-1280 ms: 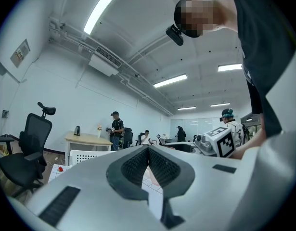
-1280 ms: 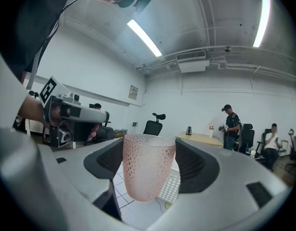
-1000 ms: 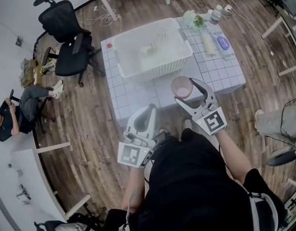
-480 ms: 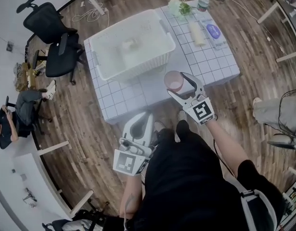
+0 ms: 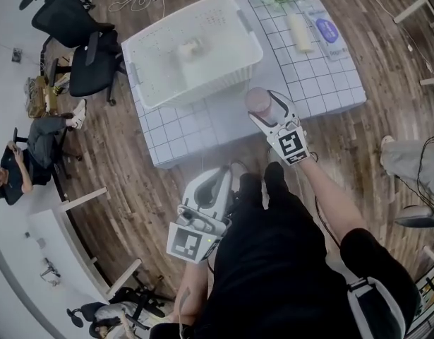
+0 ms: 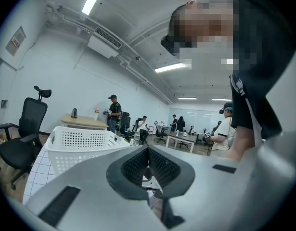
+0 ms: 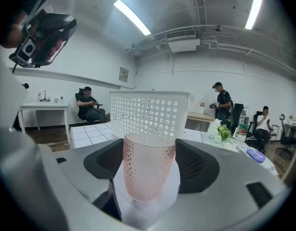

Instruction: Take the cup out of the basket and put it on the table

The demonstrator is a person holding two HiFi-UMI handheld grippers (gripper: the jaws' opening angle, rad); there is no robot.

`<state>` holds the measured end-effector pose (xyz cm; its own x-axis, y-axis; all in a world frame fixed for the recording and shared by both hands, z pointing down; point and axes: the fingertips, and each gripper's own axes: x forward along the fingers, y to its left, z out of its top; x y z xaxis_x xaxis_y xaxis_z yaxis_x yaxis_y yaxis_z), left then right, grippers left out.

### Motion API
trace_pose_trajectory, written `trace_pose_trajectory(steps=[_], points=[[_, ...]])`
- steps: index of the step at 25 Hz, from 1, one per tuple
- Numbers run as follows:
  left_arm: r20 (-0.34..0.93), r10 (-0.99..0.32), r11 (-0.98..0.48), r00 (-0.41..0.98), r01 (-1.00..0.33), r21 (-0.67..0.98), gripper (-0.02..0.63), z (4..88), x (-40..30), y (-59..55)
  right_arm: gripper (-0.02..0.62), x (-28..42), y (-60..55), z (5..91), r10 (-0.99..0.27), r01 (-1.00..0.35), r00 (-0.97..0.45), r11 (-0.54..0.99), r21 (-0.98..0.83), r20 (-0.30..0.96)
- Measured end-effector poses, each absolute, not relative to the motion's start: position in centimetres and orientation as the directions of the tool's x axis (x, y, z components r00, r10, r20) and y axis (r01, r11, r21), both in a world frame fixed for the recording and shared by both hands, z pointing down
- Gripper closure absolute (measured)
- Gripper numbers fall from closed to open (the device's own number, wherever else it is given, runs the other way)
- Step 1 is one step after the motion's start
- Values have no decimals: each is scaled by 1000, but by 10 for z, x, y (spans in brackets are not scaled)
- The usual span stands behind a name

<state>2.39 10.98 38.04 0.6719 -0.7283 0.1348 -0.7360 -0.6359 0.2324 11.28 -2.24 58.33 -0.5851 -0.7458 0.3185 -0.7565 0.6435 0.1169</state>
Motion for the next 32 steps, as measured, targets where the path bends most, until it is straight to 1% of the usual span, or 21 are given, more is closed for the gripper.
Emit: trace_pose_trajectory(steps=[3, 7, 12, 20, 32], points=[[147, -730, -625, 668, -739, 252, 597, 377, 29, 105, 247, 112, -27, 595, -745, -759, -580, 641, 114, 328], [148, -728, -631, 670, -738, 237, 597, 377, 32, 104, 247, 116, -20, 609, -743, -768, -567, 633, 97, 357], [157, -729, -627, 666, -742, 238, 597, 379, 32, 103, 247, 125, -8, 614, -758, -782, -548, 614, 105, 353], [117, -709, -665, 695, -715, 216, 597, 377, 39, 100, 245, 128, -1, 617, -763, -780, -539, 612, 131, 356], [136, -706, -659, 695, -715, 232, 597, 383, 37, 99, 245, 134, 7, 613, -768, -789, -533, 603, 119, 356]])
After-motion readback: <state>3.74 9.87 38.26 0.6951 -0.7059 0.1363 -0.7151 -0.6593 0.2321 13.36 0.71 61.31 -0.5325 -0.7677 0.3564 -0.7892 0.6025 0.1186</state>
